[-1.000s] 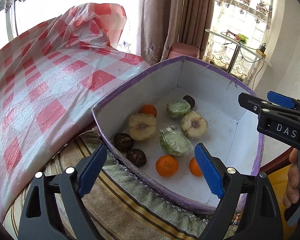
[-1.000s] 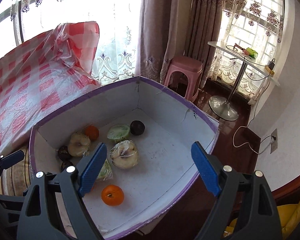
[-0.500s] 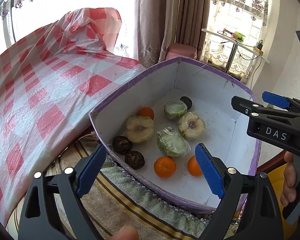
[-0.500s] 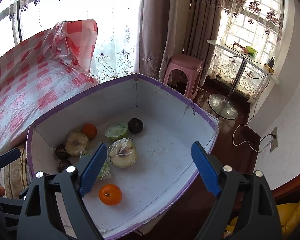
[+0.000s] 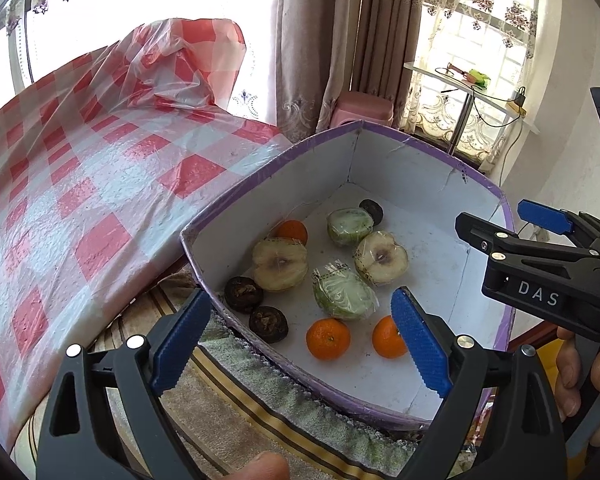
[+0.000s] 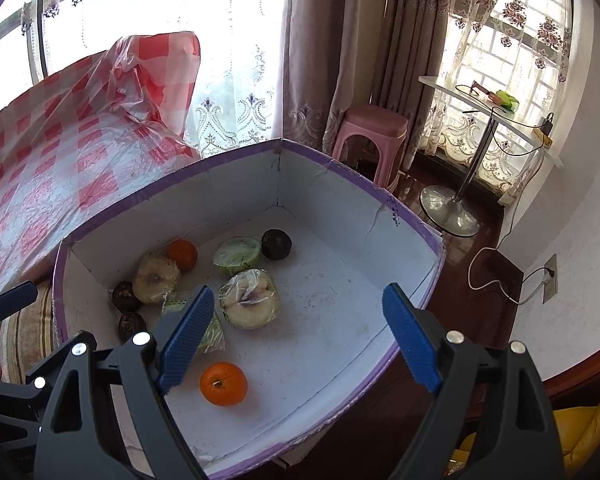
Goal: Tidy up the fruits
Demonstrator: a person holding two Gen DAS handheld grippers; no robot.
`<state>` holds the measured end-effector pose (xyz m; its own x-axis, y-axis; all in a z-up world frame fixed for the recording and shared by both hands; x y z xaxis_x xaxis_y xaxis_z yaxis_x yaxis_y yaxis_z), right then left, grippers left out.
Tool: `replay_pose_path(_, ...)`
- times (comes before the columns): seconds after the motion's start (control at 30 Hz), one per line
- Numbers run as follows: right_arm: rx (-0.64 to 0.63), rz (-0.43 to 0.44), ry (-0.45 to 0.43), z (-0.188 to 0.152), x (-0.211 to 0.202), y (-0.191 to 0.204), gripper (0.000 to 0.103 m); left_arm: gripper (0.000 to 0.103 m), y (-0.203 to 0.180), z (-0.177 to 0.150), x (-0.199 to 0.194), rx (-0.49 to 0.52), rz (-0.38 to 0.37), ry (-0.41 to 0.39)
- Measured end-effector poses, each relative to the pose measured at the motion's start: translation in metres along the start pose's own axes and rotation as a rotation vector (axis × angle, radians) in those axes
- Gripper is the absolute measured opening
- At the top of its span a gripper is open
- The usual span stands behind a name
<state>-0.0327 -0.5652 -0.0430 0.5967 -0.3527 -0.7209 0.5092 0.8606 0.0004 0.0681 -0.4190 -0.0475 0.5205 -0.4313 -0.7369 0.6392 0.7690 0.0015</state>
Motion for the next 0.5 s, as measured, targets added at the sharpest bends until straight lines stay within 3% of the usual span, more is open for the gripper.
replay_pose_path(0.07,-0.002,0.002,0.001,-0.001,0.0006,0.0001,0.086,0.092,0.0002,-0.0001,0.0,0.002,0.003,-0.001)
replay_pose_path(0.1,-0.002,0.002,0.002,-0.0012,0.0006,0.0001,0.086,0.098,0.0003,-0.0001,0.0,0.003,0.005,0.0)
replay_pose_path(0.5,-0.004,0.005,0.003,-0.0027,0.0021,0.0,0.086,0.098,-0.0001,-0.0016,0.0005,-0.004,-0.005,0.012)
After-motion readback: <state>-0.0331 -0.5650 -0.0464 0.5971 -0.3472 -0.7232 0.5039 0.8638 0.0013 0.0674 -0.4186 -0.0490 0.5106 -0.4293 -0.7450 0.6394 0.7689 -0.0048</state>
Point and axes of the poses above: each gripper's, at about its wrist camera, not at the fingertips, and x roughly the way its jaws point, y to its left, z to its top, the point moved 9 cm from there along x, roughly the way its jaws point, and after that the axes turned 4 degrees about z, right-handed, at the moved point
